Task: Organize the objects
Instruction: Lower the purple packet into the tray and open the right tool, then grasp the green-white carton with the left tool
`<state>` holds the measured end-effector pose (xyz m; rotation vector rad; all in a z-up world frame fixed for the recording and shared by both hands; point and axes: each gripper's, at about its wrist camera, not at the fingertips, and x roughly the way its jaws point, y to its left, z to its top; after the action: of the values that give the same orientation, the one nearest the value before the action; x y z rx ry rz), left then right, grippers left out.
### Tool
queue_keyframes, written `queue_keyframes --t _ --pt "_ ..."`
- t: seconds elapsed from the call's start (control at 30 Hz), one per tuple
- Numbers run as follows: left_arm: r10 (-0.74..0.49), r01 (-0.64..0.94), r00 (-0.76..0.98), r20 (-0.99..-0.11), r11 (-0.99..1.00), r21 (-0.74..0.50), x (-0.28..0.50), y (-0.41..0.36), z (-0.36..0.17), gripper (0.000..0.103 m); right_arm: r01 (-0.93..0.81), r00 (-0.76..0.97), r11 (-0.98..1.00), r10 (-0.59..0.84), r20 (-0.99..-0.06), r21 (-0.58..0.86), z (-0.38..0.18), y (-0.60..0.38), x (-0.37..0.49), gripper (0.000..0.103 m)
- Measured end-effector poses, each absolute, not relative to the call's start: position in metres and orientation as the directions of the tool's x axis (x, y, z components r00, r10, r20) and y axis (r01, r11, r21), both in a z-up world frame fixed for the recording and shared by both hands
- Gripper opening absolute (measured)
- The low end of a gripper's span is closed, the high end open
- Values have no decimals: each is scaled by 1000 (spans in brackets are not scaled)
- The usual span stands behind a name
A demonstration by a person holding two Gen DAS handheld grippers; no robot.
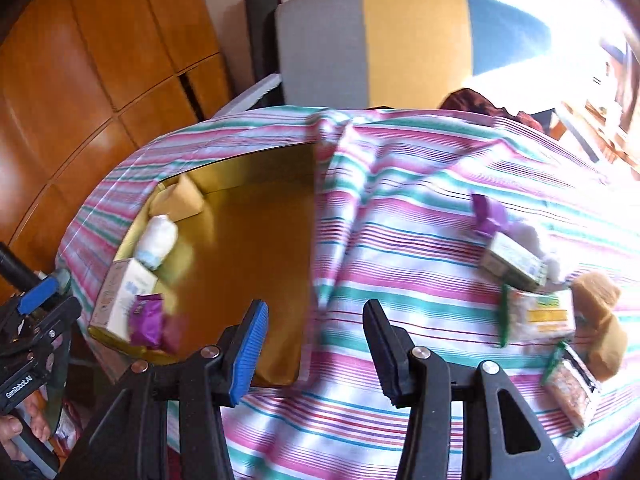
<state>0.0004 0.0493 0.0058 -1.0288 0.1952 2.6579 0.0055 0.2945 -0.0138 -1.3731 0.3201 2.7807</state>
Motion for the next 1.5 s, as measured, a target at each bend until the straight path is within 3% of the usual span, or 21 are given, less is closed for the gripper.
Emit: queue_keyframes --t 0.2,0.3,0.47,0.63,0.77,1.27,1.37,1.43,1.5 --pt "252 -377 -686 -682 -926 37 -1 78 6 75 -227 -612 -962 21 -791 151 -12 352 23 50" --pt "278 -415 -677 -682 -909 42 -1 94 7 75 -292 -606 -948 79 -792 130 -10 385 34 64" --pt "331 -485 -656 -678 -874 42 -1 125 12 75 -449 -593 -884 188 -783 128 -7 452 59 64" --pt "387 -563 -614 -688 -826 38 -3 166 14 75 -642 -567 -743 296 -769 188 -19 519 93 64" --pt "423 -624 -570 -704 -780 37 -1 204 12 75 -733 -561 -603 276 -781 313 -34 555 116 64" --pt "452 -746 -321 -832 -662 -71 -45 344 -22 76 -691 -616 -602 200 -761 401 -33 555 117 65" --pt "454 -722 -219 -864 -671 -169 -61 362 -35 76 -681 -619 -605 173 -766 414 -35 554 115 65" --pt "453 -719 -221 -864 -674 -170 -67 375 -39 76 -674 -621 -609 162 -766 418 -36 554 114 65" --pt "462 -737 -224 -858 -657 -161 -69 390 -41 84 -670 -624 -611 154 -766 422 -35 553 114 65"
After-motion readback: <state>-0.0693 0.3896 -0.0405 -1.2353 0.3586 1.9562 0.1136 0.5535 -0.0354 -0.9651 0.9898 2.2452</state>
